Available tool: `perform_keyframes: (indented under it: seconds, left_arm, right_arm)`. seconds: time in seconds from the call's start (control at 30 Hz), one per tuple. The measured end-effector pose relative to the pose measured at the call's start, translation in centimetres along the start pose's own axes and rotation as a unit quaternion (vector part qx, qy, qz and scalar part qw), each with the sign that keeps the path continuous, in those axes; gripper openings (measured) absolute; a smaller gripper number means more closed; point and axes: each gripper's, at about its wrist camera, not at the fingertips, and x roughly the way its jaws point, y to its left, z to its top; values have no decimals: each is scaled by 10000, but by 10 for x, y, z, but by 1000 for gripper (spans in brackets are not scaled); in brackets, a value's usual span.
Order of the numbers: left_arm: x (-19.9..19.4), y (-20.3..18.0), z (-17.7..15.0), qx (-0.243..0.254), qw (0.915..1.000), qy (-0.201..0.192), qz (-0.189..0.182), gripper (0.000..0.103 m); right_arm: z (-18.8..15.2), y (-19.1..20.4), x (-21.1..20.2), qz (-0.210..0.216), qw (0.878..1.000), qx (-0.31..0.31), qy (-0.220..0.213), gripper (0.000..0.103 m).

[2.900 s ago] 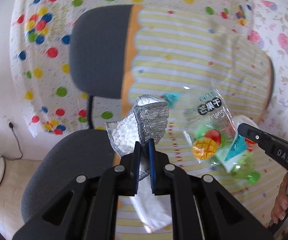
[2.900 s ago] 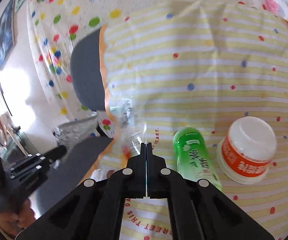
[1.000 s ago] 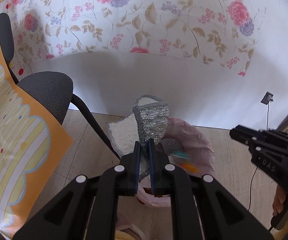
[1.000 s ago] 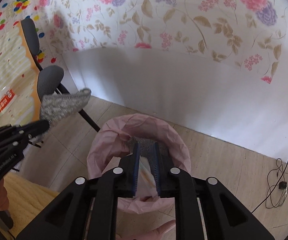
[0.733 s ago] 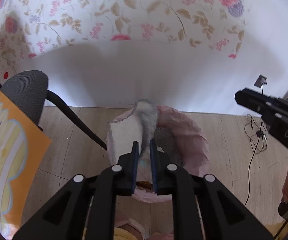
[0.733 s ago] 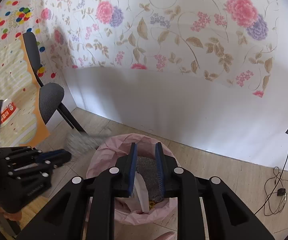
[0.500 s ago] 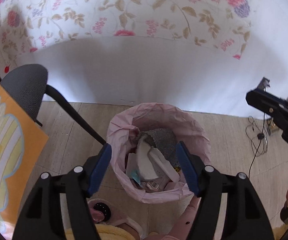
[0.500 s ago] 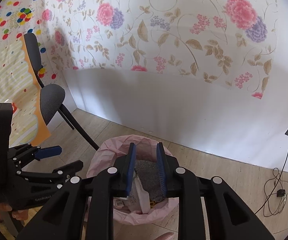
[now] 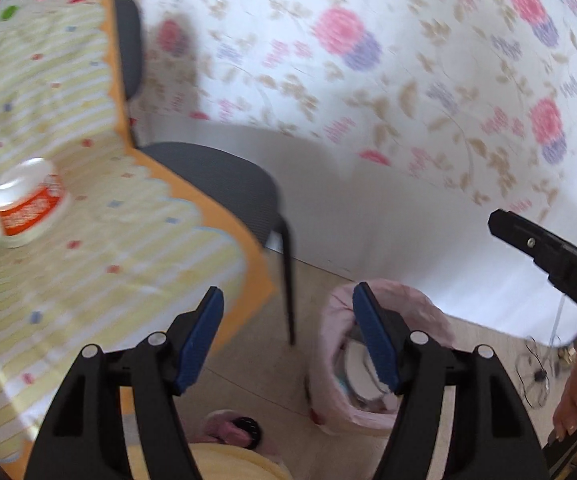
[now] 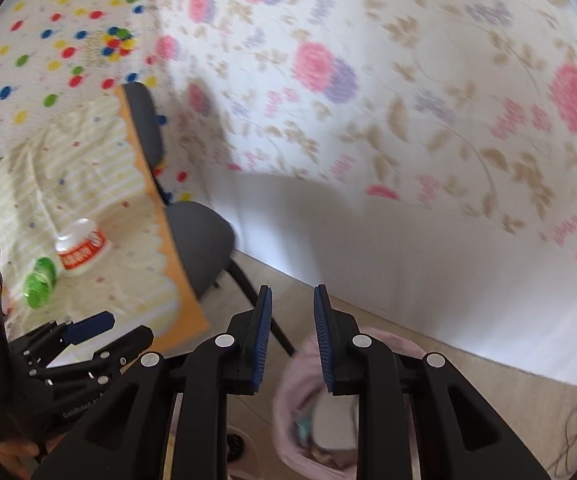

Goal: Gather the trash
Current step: 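Move both open tools back over the chair, then grasp the white plastic bag with the left tool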

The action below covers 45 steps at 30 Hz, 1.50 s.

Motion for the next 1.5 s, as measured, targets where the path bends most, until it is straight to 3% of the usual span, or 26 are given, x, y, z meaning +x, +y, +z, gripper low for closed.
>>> perform_keyframes:
  seconds: [0.13, 0.3, 0.4, 0.53, 0.7, 0.87, 1.17, 1.23, 1.27, 1.4, 1.5]
  left_arm:
    - [-30, 54, 5, -519, 9968, -272, 548, 65]
    - [-72, 132, 0, -1099, 9815, -518, 1478, 65]
    - [-96, 177, -11, -1468, 9665, -499, 2047, 65]
    - [-122, 235, -32, -1989, 9397, -348, 2759, 65]
    - [-141, 294, -59, -2483, 9092, -152, 3340, 71]
    - [-150, 341, -92, -3038, 8837, 126, 3558, 78]
    - [-117, 383, -120, -3574, 8684, 658, 3373, 78]
    - [-115, 383, -118, -3482, 8701, 661, 3426, 56]
    - [-114, 383, -117, -3431, 8697, 649, 3489, 52]
    - [-111, 386, -112, -3108, 8746, 580, 3676, 5]
    - [-122, 381, -102, -3065, 8841, 281, 3516, 2]
  right_arm:
    - [16, 46, 7, 452, 9986, -258, -94, 25]
    - [23, 105, 20, 971, 9928, -699, -32, 29]
    - [23, 138, 26, 1251, 9879, -920, 10, 32]
    - [24, 188, 37, 1624, 9783, -1284, 24, 36]
    - [28, 243, 58, 1984, 9687, -1489, 100, 39]
    - [31, 277, 74, 2233, 9622, -1554, 147, 42]
    - [30, 311, 100, 2387, 9560, -1675, 316, 43]
    - [28, 316, 106, 2386, 9550, -1718, 390, 43]
    - [27, 318, 110, 2380, 9547, -1732, 441, 43]
    - [24, 321, 121, 2413, 9533, -1709, 622, 43]
    - [22, 322, 127, 2443, 9518, -1708, 719, 44]
